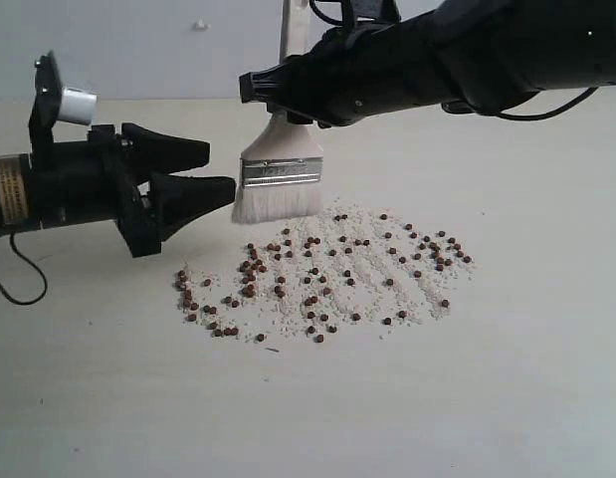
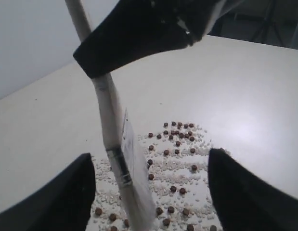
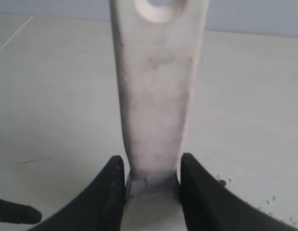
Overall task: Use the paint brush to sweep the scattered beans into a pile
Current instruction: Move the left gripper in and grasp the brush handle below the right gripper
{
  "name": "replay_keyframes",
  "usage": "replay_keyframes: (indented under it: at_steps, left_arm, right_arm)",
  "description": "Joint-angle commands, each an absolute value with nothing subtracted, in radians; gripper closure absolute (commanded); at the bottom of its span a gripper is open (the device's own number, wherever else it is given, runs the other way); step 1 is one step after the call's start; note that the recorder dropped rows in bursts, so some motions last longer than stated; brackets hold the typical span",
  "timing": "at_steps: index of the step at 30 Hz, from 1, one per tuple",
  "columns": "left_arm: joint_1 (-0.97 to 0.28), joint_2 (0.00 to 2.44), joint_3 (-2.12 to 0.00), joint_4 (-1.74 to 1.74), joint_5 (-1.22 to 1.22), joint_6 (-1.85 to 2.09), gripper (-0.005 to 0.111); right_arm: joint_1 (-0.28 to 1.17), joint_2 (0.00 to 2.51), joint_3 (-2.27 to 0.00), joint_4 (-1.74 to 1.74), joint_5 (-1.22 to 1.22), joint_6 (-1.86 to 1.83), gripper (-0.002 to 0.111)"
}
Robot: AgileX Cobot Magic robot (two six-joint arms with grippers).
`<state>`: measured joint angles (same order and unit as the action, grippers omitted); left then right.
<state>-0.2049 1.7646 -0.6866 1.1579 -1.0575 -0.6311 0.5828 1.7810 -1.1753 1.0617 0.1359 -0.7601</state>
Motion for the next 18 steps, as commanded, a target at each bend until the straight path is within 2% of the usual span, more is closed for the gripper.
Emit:
replay_keyframes:
  at_steps: [1,8,18]
  left_arm:
    - [-0.23,1.823,-0.737,1.102,-0.993,-0.691,0.044]
    - [-0.234,1.925,-0.8,1.056,-0.976,-0.721,0.044]
    - [-0.316,1.966,-0.869,1.056,-1.0,-0.721,0.044]
  right_arm:
    - [0.58,1.779,-1.186,1.045,0.108,-0.764,0.108]
    - [0.58,1.779,-1.186,1.038,0.085,-0.764,0.108]
    - [0.58,1.782,-1.205,1.038,0.087,-0.764,0.108]
